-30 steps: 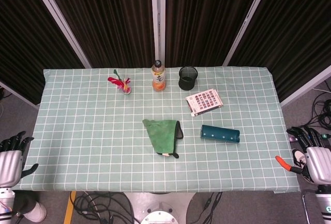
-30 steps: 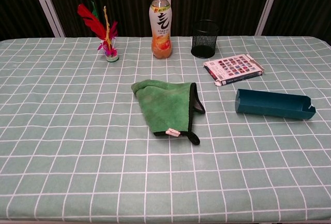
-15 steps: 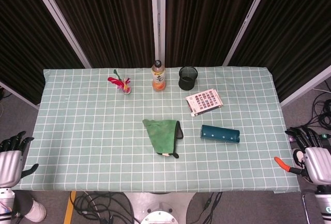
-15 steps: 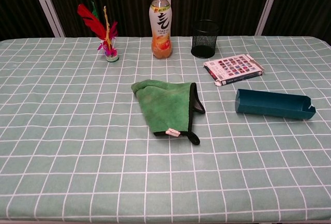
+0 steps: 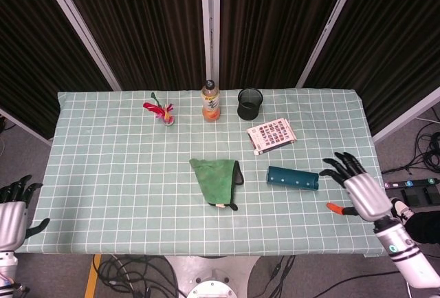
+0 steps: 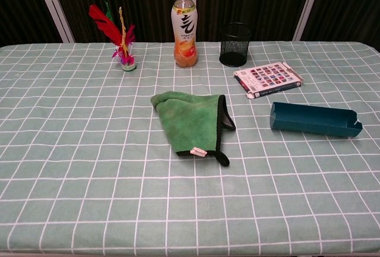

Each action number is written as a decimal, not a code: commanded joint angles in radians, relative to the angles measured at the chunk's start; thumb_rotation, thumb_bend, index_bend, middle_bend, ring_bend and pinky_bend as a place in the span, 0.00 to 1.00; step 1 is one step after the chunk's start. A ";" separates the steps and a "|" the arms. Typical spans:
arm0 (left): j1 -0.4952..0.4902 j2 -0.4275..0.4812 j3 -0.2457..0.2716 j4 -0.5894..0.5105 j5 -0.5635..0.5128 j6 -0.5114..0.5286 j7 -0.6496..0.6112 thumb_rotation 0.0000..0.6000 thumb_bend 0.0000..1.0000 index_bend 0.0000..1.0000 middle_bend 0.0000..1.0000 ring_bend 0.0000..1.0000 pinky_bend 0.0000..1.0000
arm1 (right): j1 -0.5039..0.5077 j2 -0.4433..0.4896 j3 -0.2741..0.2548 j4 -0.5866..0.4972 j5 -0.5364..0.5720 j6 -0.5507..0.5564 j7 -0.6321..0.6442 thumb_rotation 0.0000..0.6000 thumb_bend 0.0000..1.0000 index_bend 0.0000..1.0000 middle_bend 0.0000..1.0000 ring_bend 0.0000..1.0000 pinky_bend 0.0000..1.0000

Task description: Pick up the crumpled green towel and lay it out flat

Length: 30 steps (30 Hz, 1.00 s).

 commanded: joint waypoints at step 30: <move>0.002 0.010 -0.013 0.008 -0.034 -0.019 -0.041 1.00 0.16 0.30 0.24 0.19 0.21 | 0.474 -0.733 -0.036 0.698 -0.124 -0.175 0.050 1.00 0.00 0.31 0.14 0.00 0.00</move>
